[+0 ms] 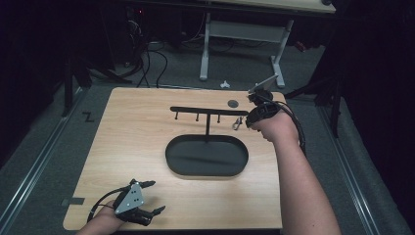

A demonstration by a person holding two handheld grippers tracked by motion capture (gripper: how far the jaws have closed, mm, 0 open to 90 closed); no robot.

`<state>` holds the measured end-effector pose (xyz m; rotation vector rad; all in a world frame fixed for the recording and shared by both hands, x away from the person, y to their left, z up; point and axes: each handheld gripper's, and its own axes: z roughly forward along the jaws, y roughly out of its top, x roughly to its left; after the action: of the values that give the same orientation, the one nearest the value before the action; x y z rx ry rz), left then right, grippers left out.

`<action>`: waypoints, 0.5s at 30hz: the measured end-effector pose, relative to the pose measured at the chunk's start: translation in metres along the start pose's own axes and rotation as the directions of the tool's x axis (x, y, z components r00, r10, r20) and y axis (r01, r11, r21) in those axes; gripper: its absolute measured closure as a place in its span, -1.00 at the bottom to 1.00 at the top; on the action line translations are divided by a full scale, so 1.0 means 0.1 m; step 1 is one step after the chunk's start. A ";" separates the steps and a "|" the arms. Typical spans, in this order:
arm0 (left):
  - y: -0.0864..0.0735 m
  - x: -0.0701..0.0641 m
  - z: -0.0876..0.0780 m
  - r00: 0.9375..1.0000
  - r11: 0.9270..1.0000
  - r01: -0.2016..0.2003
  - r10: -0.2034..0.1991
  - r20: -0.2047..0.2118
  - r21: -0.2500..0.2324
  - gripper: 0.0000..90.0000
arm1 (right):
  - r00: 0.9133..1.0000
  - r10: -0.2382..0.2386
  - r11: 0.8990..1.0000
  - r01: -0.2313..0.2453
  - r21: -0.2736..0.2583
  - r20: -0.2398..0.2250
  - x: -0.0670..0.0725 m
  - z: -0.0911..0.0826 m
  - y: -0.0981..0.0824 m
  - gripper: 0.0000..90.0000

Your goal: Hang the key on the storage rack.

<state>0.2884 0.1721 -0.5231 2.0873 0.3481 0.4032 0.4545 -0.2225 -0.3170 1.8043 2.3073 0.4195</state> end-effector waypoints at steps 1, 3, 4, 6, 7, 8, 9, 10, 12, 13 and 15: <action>0.00 0.00 0.00 1.000 1.000 0.000 0.000 0.000 0.000 -0.66 | 1.000 0.002 1.000 -0.002 0.000 0.000 0.00 0.00 0.00 0.70; 0.00 0.00 0.00 1.000 1.000 0.000 0.000 -0.001 0.000 -0.66 | 1.000 0.001 1.000 -0.001 0.000 -0.001 0.00 0.00 -0.02 0.69; 0.00 0.00 0.00 1.000 1.000 -0.001 0.001 -0.001 0.001 -0.67 | 1.000 0.000 1.000 0.000 -0.003 -0.002 0.00 0.00 -0.02 0.67; 0.00 0.00 0.00 1.000 1.000 -0.002 0.002 0.001 0.003 -0.66 | 1.000 0.006 1.000 -0.006 0.005 0.005 0.00 0.00 -0.04 0.63; 0.00 0.00 0.00 1.000 1.000 -0.003 0.003 0.000 0.004 -0.66 | 1.000 0.004 1.000 -0.004 0.004 0.004 -0.01 0.01 -0.05 0.62; 0.00 0.00 0.00 1.000 1.000 -0.003 0.003 0.001 0.004 -0.66 | 1.000 0.005 1.000 -0.005 0.007 0.005 -0.01 0.01 -0.06 0.61; 0.00 0.00 0.00 1.000 1.000 -0.003 0.003 0.000 0.004 -0.66 | 1.000 0.003 1.000 -0.003 0.010 0.005 -0.01 0.02 -0.07 0.60; 0.00 0.00 0.00 1.000 1.000 -0.003 0.003 0.000 0.004 -0.66 | 1.000 -0.001 1.000 0.001 0.013 0.010 -0.01 0.03 -0.08 0.58; 0.00 0.00 0.00 1.000 1.000 -0.003 0.003 0.000 0.005 -0.66 | 1.000 -0.003 1.000 0.003 0.015 0.012 -0.01 0.04 -0.10 0.56; 0.00 0.00 0.00 1.000 1.000 -0.004 0.004 0.001 0.006 -0.66 | 1.000 0.000 1.000 0.000 0.014 0.011 0.00 0.04 -0.11 0.54; 0.00 0.00 0.00 1.000 1.000 -0.004 0.004 0.001 0.007 -0.66 | 1.000 -0.007 1.000 0.007 0.010 0.017 -0.01 0.05 -0.13 0.53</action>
<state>0.2882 0.1717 -0.5229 2.0949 0.3452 0.4044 0.4441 -0.2254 -0.3262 1.7971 2.3078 0.3914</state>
